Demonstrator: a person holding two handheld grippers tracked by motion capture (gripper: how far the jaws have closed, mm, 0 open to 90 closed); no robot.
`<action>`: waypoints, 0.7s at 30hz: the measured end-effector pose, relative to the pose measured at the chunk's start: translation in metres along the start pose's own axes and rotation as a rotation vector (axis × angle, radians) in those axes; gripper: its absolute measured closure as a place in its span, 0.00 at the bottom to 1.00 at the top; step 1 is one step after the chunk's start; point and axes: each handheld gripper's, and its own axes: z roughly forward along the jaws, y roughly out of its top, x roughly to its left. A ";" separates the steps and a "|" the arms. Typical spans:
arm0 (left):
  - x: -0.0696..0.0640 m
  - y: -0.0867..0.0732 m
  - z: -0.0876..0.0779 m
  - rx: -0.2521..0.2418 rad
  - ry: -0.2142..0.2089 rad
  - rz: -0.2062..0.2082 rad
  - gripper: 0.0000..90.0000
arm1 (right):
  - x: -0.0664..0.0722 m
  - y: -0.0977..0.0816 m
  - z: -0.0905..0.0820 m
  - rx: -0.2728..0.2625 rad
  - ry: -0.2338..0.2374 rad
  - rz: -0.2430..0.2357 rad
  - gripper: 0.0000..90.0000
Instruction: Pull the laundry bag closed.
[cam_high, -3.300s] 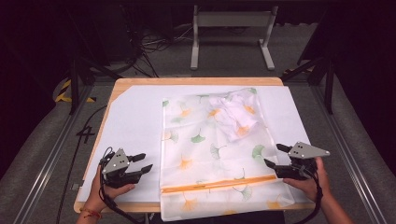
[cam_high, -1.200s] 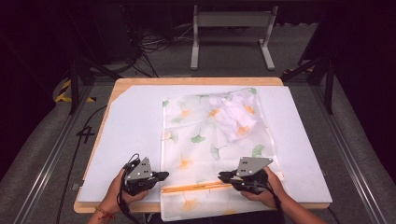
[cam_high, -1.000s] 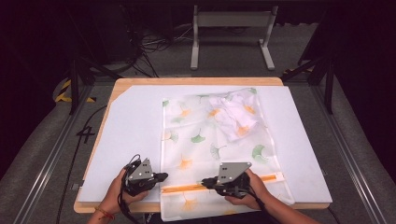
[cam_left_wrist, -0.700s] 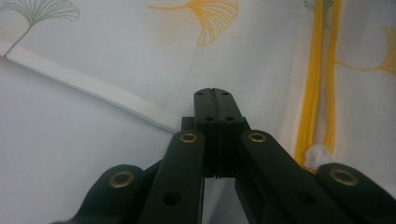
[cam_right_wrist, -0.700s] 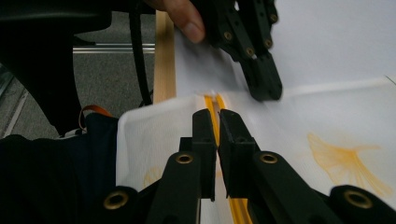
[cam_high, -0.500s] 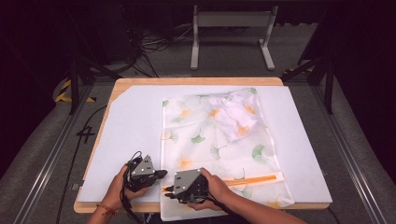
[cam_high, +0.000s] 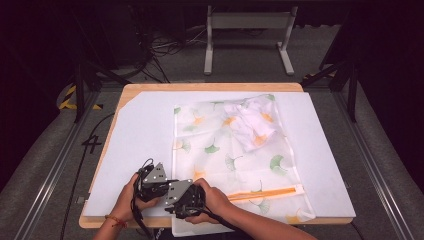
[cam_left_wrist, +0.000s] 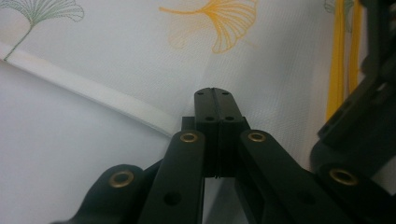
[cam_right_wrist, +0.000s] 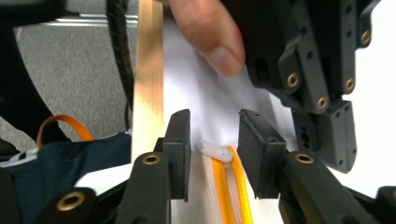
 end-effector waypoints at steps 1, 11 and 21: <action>0.000 0.000 0.000 0.001 -0.002 -0.001 1.00 | -0.001 -0.001 0.002 0.001 -0.001 0.007 0.72; 0.004 -0.001 0.001 -0.009 -0.021 -0.018 1.00 | -0.004 -0.002 0.000 -0.012 0.022 0.053 0.86; 0.004 0.000 0.001 0.000 -0.022 -0.018 1.00 | -0.013 -0.009 -0.013 -0.073 0.036 0.133 0.85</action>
